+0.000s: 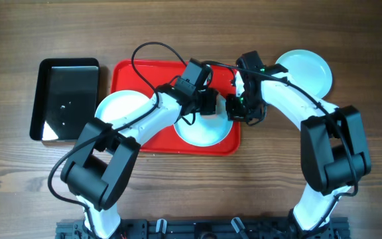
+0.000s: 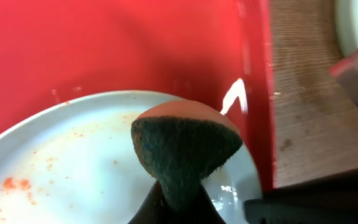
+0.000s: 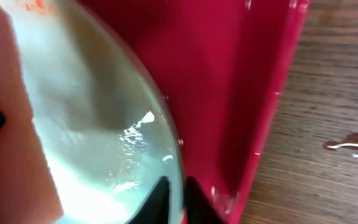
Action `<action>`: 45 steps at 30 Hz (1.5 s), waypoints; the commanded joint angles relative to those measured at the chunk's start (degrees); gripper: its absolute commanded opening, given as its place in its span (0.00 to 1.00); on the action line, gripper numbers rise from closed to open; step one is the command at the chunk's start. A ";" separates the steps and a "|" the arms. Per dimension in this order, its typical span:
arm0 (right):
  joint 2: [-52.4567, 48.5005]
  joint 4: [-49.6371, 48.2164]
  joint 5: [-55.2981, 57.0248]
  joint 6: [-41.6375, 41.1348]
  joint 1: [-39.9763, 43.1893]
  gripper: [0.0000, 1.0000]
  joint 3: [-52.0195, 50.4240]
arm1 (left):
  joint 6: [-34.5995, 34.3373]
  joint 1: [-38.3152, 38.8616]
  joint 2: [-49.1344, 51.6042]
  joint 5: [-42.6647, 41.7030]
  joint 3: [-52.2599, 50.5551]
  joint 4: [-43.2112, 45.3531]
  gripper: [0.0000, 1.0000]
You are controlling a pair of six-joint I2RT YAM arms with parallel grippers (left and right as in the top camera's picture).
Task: Clean dirty plates on tray and stack at the side
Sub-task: 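Scrub the plate's sauce stains with the left sponge while right holds rim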
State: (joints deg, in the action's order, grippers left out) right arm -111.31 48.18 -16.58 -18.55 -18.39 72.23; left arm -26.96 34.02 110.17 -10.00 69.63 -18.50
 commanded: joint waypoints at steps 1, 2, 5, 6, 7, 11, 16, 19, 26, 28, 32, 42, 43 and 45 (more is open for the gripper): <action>0.09 -0.90 0.24 -1.55 -2.03 0.04 -0.63 | -0.26 -0.17 0.63 5.05 -0.26 -1.73 0.04; 0.09 -1.14 0.28 -2.08 -2.49 0.04 -0.63 | -0.13 -0.17 0.63 5.20 -0.26 -1.95 0.04; 0.09 -1.68 0.52 -2.69 -3.56 0.04 -0.63 | 1.22 -0.15 0.63 5.16 -0.26 -2.03 0.04; 0.09 -1.86 0.79 -2.89 -3.89 0.04 -0.63 | 1.22 -0.15 0.63 5.16 -0.26 -2.03 0.04; 0.09 -1.86 1.64 -3.54 -4.20 0.04 -0.63 | 1.22 -0.15 0.63 5.16 -0.26 -2.05 0.04; 0.09 -2.10 2.62 -4.35 -4.63 0.04 -0.63 | 2.08 -0.15 0.63 5.16 -0.26 -2.10 0.04; 0.09 -2.82 2.64 -5.53 -4.63 0.04 -0.63 | 2.56 -0.15 0.63 4.37 -0.31 -3.06 0.04; 0.09 -3.34 2.64 -5.64 -4.63 0.05 -0.63 | 2.56 -0.11 0.63 2.36 -0.31 -4.24 0.04; 0.09 -4.02 2.64 -5.66 -4.63 0.04 -0.63 | 2.56 0.02 0.66 0.98 -0.31 -4.35 0.04; 0.09 -4.72 2.64 -5.70 -4.63 0.04 -0.63 | 2.56 0.00 0.63 -0.63 -0.31 -4.63 0.04; 0.09 -5.73 3.28 -7.13 -4.63 0.04 -0.63 | 2.51 0.02 0.81 -0.87 -0.31 -6.78 0.04; 0.09 -5.09 3.23 -7.06 -4.63 0.04 -0.63 | 2.51 0.00 4.28 -1.31 -0.31 -1.31 0.04; 0.09 -5.09 3.23 -7.10 -4.63 0.04 -0.63 | 2.54 0.00 4.63 -1.27 -0.31 -0.63 0.04; 0.09 -5.01 3.23 -7.08 -4.63 0.04 -0.63 | 2.56 0.00 5.64 -0.68 -0.31 0.66 0.04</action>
State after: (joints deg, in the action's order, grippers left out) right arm -111.31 42.76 -14.46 -25.08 -22.74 72.12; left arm -25.58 34.02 113.47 -10.52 69.58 -19.57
